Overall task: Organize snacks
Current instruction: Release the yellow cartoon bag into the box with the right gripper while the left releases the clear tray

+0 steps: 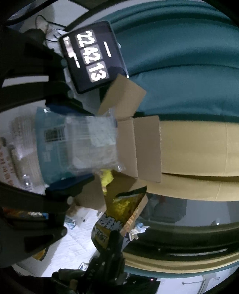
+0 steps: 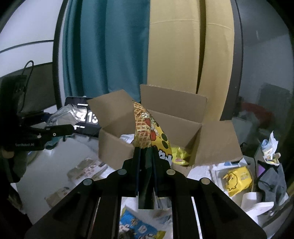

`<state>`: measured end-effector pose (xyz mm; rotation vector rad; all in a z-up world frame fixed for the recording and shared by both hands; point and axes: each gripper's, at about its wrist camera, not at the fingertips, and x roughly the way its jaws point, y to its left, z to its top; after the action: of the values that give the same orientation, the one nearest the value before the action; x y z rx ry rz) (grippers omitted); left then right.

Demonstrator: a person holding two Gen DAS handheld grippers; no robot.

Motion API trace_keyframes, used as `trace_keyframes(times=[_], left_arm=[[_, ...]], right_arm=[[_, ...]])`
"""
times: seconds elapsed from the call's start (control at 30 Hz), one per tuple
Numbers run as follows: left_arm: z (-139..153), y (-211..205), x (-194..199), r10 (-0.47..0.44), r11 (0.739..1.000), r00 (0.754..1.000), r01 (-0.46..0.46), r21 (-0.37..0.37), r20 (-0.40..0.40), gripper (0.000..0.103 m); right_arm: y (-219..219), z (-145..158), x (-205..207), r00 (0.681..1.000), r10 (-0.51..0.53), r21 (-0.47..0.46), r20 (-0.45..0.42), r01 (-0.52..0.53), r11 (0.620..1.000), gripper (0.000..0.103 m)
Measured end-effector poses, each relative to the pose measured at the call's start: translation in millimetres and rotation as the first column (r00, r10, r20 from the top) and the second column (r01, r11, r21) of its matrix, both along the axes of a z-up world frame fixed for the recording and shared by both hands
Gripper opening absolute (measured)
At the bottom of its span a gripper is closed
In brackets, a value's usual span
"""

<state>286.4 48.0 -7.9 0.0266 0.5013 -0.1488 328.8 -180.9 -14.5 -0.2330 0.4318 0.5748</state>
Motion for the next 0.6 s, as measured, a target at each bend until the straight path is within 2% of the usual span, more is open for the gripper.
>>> trace_keyframes(times=[0.33, 0.6], left_arm=[[0, 5, 46, -0.009, 1.000, 1.000, 0.009, -0.020, 0.004, 0.059], [-8, 18, 89, 0.005, 1.000, 1.000, -0.005, -0.030, -0.009, 0.059]], right_arm=[[5, 7, 38, 0.999, -0.037, -0.009, 0.017, 0.037, 0.999, 0.012], [17, -1, 78, 0.997, -0.074, -0.048, 0.014, 0.075, 0.996, 0.012]])
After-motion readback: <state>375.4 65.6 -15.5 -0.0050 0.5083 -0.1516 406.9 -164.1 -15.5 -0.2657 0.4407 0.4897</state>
